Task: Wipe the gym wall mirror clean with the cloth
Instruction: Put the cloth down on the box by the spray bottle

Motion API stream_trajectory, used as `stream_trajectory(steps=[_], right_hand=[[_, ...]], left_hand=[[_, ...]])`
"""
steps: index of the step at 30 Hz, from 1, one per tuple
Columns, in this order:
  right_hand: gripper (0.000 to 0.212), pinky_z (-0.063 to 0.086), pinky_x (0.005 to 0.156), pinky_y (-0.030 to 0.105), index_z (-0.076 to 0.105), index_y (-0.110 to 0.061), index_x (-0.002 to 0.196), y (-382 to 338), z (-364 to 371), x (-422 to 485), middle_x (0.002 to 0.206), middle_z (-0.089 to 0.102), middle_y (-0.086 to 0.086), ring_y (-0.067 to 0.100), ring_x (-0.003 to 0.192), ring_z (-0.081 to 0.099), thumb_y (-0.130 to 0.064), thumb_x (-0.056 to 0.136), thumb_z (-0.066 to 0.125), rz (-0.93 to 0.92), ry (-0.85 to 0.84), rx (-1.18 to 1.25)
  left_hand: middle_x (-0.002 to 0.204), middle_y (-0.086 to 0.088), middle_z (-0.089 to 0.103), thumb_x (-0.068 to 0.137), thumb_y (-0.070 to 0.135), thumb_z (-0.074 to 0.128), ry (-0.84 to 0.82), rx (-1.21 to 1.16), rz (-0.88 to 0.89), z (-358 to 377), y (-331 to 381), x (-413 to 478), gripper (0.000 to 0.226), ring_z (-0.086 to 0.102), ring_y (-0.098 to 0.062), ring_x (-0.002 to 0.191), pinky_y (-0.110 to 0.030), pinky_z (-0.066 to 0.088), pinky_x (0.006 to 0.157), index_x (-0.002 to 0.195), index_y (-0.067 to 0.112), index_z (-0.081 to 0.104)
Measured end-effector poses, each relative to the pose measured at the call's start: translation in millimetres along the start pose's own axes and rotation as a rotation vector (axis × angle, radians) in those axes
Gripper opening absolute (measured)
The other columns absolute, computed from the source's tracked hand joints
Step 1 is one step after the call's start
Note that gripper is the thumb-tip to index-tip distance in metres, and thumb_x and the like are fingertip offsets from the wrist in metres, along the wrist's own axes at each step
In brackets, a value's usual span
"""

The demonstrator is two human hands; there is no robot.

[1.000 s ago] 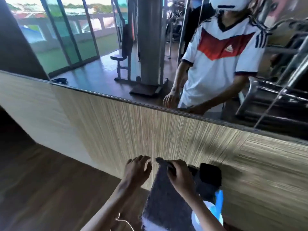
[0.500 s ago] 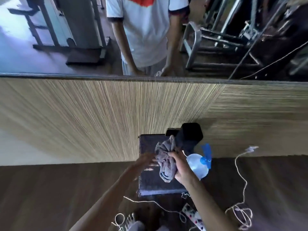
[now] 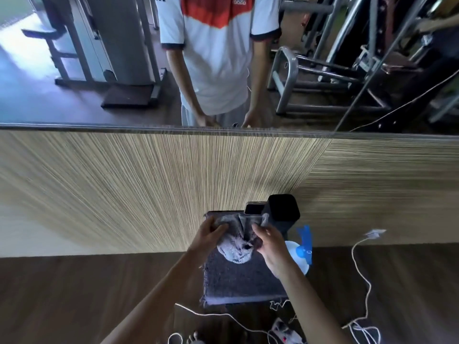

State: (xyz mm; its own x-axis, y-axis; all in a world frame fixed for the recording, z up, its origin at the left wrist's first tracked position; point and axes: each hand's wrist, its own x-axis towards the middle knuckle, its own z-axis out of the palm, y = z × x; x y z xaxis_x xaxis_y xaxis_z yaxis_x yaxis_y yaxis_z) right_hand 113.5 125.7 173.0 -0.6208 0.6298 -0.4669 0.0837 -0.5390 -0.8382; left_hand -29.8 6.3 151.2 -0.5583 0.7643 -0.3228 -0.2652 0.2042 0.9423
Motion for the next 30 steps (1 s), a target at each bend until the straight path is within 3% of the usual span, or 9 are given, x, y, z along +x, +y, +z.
stream_trajectory(steps=[6,10,14,17,19,21,24,27,30], right_hand=[[0.013,0.053,0.064,0.036,0.056,-0.008,0.091,-18.9,-12.6,8.8,0.071,0.069,0.001,0.014,0.064,0.067,-0.017,0.086,0.064,-0.028,0.031,0.132],[0.01,0.048,0.087,0.049,0.057,-0.016,0.102,-27.1,-14.0,10.2,0.103,0.062,0.004,0.021,0.094,0.059,-0.016,0.093,0.062,0.014,0.099,0.256],[0.026,0.036,0.104,0.058,0.054,-0.017,0.111,-32.4,-12.7,8.1,0.118,0.049,0.002,0.024,0.114,0.043,-0.024,0.09,0.068,0.023,0.131,0.301],[0.011,0.043,0.094,0.053,0.055,-0.015,0.11,-34.3,-11.6,7.2,0.111,0.057,0.007,0.024,0.106,0.053,-0.012,0.1,0.052,-0.005,0.119,0.274],[0.036,0.046,0.094,0.052,0.056,-0.011,0.118,-36.5,-7.0,6.5,0.117,0.061,0.015,0.03,0.112,0.056,-0.021,0.084,0.063,-0.008,0.03,0.211],[0.055,0.047,0.095,0.05,0.058,-0.007,0.115,-37.6,-1.2,6.0,0.114,0.064,0.018,0.032,0.111,0.06,-0.028,0.065,0.067,0.031,-0.049,0.086],[0.069,0.05,0.083,0.04,0.055,0.0,0.114,-37.1,3.0,5.5,0.103,0.064,0.018,0.028,0.095,0.064,-0.034,0.056,0.072,0.045,-0.161,-0.034],[0.089,0.049,0.092,0.05,0.051,0.005,0.123,-40.0,-3.7,8.6,0.112,0.062,0.023,0.032,0.104,0.061,-0.036,0.052,0.087,0.03,-0.272,0.006],[0.08,0.054,0.082,0.039,0.058,-0.007,0.108,-54.1,-13.8,4.6,0.1,0.068,0.009,0.024,0.096,0.065,-0.05,0.05,0.093,0.002,-0.279,-0.06]], left_hand=[[0.091,-0.008,0.066,0.084,0.004,0.074,-0.013,-0.016,-0.037,-23.8,1.7,3.9,0.03,0.063,-0.02,0.077,-0.027,0.052,0.066,0.107,0.013,0.057],[0.07,-0.004,0.061,0.09,-0.001,0.064,-0.082,-0.099,-0.112,-34.7,-5.7,-3.5,0.015,0.053,-0.009,0.053,-0.018,0.042,0.048,0.09,0.011,0.074],[0.073,-0.012,0.063,0.097,-0.011,0.043,0.21,-0.477,-0.211,-31.4,-7.5,-3.3,0.033,0.056,-0.021,0.058,-0.022,0.043,0.038,0.078,0.01,0.06],[0.092,-0.015,0.059,0.097,-0.008,0.042,0.354,0.078,-0.229,-31.5,-9.5,-4.6,0.023,0.05,-0.02,0.071,-0.02,0.045,0.049,0.094,0.012,0.053],[0.126,-0.015,0.054,0.096,0.004,0.057,0.274,0.56,-0.181,-31.1,-9.8,-5.0,0.027,0.055,-0.025,0.103,-0.031,0.048,0.085,0.122,0.011,0.056],[0.15,-0.013,0.039,0.093,0.013,0.067,0.16,0.666,-0.051,-24.7,4.3,-1.6,0.06,0.04,-0.029,0.136,-0.039,0.034,0.109,0.147,0.011,0.041],[0.161,-0.003,0.021,0.088,0.022,0.075,-0.112,0.723,0.189,-6.2,39.1,3.8,0.086,0.019,-0.021,0.146,-0.042,0.021,0.117,0.156,0.021,0.023],[0.146,-0.005,0.048,0.088,0.017,0.075,-0.31,0.587,0.171,-3.7,58.4,9.6,0.053,0.044,-0.016,0.13,-0.046,0.037,0.114,0.133,0.03,0.05],[0.082,0.012,0.064,0.083,0.025,0.078,-0.307,0.384,0.114,-10.0,63.5,9.1,0.019,0.058,-0.009,0.079,-0.037,0.049,0.076,0.088,0.021,0.061]])
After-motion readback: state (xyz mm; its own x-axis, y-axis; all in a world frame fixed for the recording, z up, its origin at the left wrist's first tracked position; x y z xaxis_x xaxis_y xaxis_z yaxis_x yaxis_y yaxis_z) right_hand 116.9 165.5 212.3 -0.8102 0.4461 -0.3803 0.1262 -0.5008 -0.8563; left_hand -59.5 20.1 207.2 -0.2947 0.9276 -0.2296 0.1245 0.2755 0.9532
